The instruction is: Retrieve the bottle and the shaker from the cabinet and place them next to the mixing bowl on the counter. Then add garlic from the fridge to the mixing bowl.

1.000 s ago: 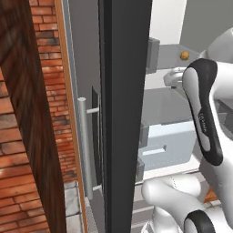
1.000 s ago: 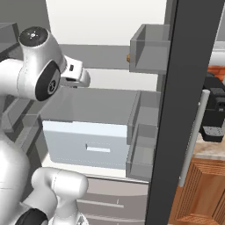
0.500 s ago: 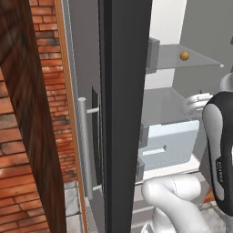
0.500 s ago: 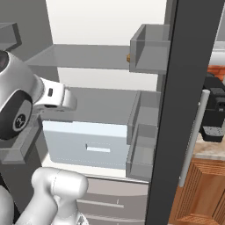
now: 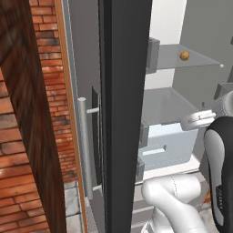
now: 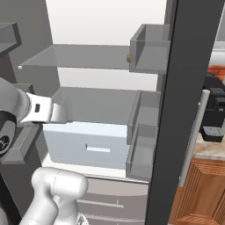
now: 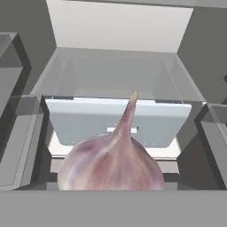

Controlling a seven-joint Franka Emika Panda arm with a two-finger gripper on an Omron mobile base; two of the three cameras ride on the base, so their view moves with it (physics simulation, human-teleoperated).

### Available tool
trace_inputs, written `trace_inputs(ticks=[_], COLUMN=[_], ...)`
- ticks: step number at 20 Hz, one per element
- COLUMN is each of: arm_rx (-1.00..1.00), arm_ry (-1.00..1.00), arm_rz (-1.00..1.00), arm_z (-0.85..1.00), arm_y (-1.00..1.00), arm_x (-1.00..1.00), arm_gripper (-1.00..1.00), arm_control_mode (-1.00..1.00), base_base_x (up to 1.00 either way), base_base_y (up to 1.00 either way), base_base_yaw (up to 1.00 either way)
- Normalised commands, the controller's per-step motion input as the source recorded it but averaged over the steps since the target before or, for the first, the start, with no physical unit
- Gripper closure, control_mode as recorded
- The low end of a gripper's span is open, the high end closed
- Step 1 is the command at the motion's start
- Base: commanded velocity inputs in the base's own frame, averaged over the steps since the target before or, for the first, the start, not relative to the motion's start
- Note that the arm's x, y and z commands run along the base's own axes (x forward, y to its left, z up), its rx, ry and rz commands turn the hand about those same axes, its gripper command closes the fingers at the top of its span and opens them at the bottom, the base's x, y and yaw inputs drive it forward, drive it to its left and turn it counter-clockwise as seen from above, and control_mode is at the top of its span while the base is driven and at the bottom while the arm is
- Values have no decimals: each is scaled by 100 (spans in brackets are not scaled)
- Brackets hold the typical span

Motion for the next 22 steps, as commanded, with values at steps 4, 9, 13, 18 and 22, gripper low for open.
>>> trace_inputs(ticks=[4,9,13,18,22], arm_rx=[0,0,0,0,0], arm_ry=[0,0,0,0,0], arm_rz=[0,0,0,0,0], arm_z=[0,0,0,0,0], arm_y=[0,0,0,0,0], arm_x=[0,0,0,0,0], arm_gripper=[100,100,100,100,100], arm_control_mode=[-100,100,100,100,100], base_base_x=[0,-59,-100,-100,-91], base_base_y=[0,0,-1,-16,-29], base_base_yaw=[0,0,-1,-17,-42])
